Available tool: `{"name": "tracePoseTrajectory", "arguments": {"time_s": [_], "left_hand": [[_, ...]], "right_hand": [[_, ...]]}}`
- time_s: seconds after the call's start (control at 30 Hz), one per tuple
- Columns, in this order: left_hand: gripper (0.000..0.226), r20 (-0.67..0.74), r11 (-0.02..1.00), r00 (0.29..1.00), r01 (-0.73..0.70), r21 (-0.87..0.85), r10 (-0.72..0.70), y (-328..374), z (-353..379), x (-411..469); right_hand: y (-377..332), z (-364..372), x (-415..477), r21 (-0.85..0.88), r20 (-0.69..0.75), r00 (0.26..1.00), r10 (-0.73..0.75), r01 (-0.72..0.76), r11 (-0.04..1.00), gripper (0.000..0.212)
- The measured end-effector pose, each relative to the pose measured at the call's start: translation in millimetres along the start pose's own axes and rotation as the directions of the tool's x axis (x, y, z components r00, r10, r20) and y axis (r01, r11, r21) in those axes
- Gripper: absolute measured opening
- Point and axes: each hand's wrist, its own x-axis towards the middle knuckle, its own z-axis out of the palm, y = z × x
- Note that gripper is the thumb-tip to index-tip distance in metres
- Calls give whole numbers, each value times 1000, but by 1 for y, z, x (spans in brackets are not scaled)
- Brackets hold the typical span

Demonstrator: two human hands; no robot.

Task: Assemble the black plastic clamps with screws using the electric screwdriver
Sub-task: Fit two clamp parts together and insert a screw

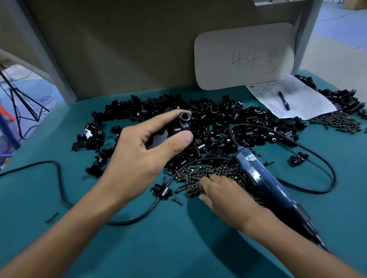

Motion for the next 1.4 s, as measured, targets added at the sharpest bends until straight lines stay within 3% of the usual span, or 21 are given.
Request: {"name": "tracePoseTrajectory", "arguments": {"time_s": [0.17, 0.27, 0.37, 0.47, 0.53, 0.6, 0.67, 0.8, 1.0, 1.27, 1.4], "left_hand": [[41, 24, 999, 1000, -2, -44, 3, -5, 3, -5], [39, 29, 998, 999, -31, -52, 33, -4, 4, -8], [38, 36, 998, 997, -64, -22, 65, -4, 3, -8], [38, 35, 997, 996, -77, -18, 77, -6, 3, -9], [38, 32, 997, 997, -76, -12, 77, -5, 4, -8], [38, 25, 997, 997, -77, -5, 78, -6, 6, -8], [37, 18, 997, 997, -79, -3, 79, -6, 10, -9], [37, 16, 996, 996, -92, -23, 92, -3, 15, -7], [37, 26, 988, 989, -141, -62, 142, 9, 20, -8], [33, 27, 982, 986, -160, -102, 163, 22, 19, -14], [32, 25, 983, 985, -166, -77, 169, 23, 18, -17]], "right_hand": [[2, -6, -6, 2, -24, 999, 21, -21, 1000, 15], [4, -27, -8, 262, -79, 985, 153, -127, 957, 10], [10, -56, -7, 642, -93, 927, 362, -222, 734, 14], [10, -76, -13, 860, -48, 934, 354, -142, 490, 12], [7, -85, -17, 892, -36, 958, 285, -98, 442, 30], [2, -94, -21, 882, -34, 971, 237, -82, 464, 44], [-2, -104, -26, 903, -64, 978, 200, -28, 428, 42], [-14, -133, -36, 982, -137, 980, 142, 115, 148, 12], [-37, -149, -42, 953, -236, 938, 253, 274, -127, 14], [-47, -146, -45, 959, -222, 956, 194, 250, -136, 15], [-42, -144, -44, 970, -243, 955, 171, 239, 42, 15]]}}
